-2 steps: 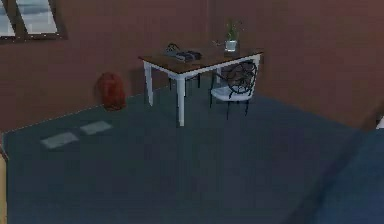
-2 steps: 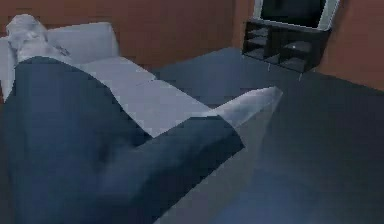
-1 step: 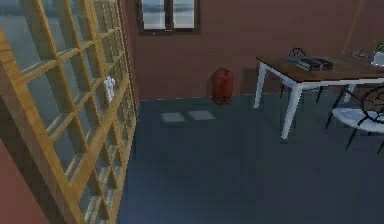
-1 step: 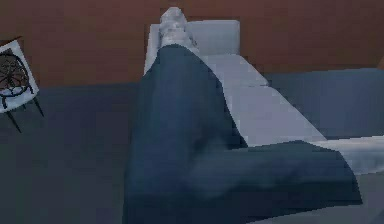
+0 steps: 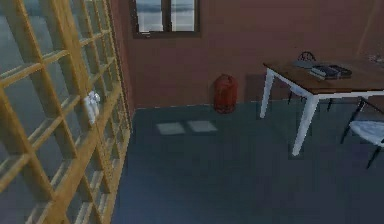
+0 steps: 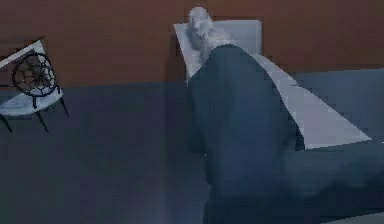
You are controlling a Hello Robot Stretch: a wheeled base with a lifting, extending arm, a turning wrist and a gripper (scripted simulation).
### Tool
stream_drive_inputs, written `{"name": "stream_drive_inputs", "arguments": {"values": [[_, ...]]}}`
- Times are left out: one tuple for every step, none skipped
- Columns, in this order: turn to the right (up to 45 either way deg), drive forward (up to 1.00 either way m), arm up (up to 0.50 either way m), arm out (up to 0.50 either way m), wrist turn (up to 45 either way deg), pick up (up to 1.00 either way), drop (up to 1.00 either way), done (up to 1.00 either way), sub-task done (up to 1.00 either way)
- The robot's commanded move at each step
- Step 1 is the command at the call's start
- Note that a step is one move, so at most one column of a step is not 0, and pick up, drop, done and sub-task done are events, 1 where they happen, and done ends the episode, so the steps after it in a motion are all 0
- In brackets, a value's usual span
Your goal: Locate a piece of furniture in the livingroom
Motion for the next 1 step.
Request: {"name": "stream_drive_inputs", "arguments": {"values": [[33.0,0.00,0.00,0.00,0.0,0.00,0.00,0.00,0.00]]}}
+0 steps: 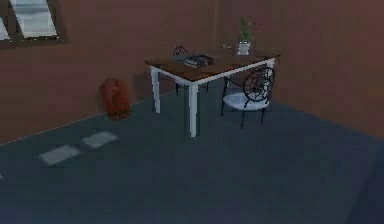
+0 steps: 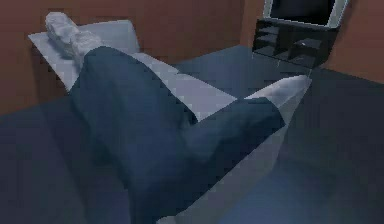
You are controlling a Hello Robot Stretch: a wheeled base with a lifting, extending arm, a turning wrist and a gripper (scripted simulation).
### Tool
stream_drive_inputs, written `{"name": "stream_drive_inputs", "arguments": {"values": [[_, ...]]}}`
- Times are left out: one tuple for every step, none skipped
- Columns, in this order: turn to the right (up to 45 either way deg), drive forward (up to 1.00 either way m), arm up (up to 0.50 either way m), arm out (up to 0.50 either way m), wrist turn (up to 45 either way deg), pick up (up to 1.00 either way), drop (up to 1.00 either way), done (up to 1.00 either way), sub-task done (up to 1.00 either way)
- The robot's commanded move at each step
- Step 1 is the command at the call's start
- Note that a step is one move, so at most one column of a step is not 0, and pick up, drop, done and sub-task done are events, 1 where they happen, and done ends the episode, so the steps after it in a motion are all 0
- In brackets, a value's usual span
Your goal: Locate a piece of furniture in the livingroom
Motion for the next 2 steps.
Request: {"name": "stream_drive_inputs", "arguments": {"values": [[0.0,0.25,0.00,0.00,0.0,0.00,0.00,0.00,0.00],[39.0,0.00,0.00,0.00,0.0,0.00,0.00,0.00,0.00]]}}
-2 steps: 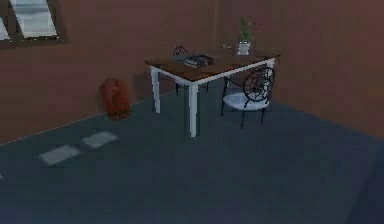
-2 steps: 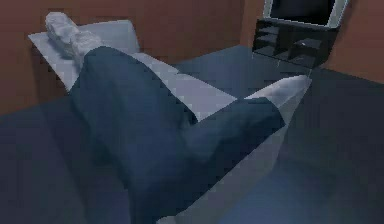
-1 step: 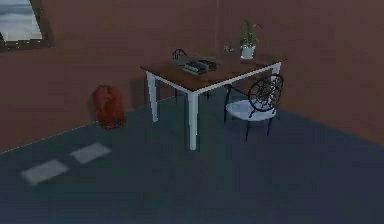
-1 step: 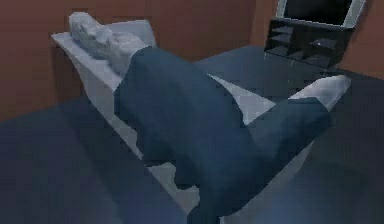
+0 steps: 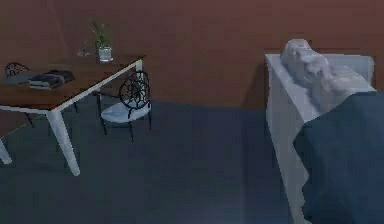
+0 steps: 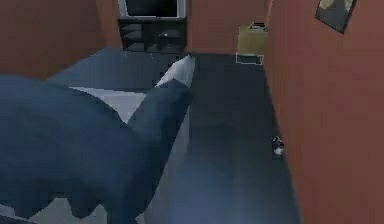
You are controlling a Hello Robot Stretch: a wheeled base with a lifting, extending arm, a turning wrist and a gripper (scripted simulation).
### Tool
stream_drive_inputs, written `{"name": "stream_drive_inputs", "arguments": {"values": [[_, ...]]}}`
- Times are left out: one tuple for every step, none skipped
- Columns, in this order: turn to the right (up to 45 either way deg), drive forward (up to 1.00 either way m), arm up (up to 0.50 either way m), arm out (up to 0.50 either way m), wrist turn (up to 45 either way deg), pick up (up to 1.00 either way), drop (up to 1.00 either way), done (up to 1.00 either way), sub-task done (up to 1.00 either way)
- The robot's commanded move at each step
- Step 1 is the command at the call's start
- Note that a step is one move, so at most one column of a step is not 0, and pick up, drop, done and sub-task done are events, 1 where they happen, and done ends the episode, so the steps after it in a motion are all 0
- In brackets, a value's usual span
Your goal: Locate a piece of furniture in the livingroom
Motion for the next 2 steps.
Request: {"name": "stream_drive_inputs", "arguments": {"values": [[0.0,1.00,0.00,0.00,0.0,0.00,0.00,0.00,0.00],[6.0,0.00,0.00,0.00,0.0,0.00,0.00,0.00,0.00]]}}
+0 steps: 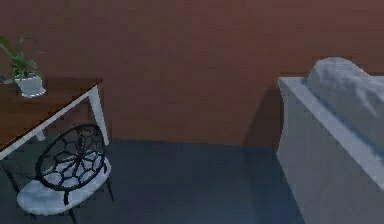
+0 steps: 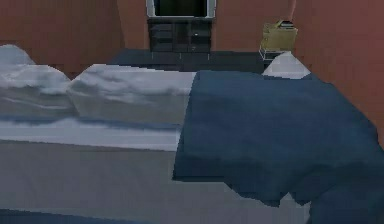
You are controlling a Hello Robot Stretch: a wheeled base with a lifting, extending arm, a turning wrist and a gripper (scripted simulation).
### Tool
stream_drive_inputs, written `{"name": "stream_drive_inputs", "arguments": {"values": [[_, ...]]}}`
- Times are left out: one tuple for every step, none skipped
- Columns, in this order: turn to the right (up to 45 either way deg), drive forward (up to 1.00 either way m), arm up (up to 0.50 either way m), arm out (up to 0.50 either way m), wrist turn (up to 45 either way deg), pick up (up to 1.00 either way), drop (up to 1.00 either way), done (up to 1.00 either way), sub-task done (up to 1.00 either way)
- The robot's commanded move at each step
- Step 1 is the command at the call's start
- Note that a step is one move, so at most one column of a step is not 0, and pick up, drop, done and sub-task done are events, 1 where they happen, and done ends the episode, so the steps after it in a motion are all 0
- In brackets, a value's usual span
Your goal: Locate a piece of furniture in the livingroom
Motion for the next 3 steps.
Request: {"name": "stream_drive_inputs", "arguments": {"values": [[0.0,0.45,0.00,0.00,0.0,0.00,0.00,0.00,0.00],[-45.0,0.00,0.00,0.00,0.0,0.00,0.00,0.00,0.00],[0.0,0.00,0.00,0.00,0.0,0.00,0.00,1.00,0.00]]}}
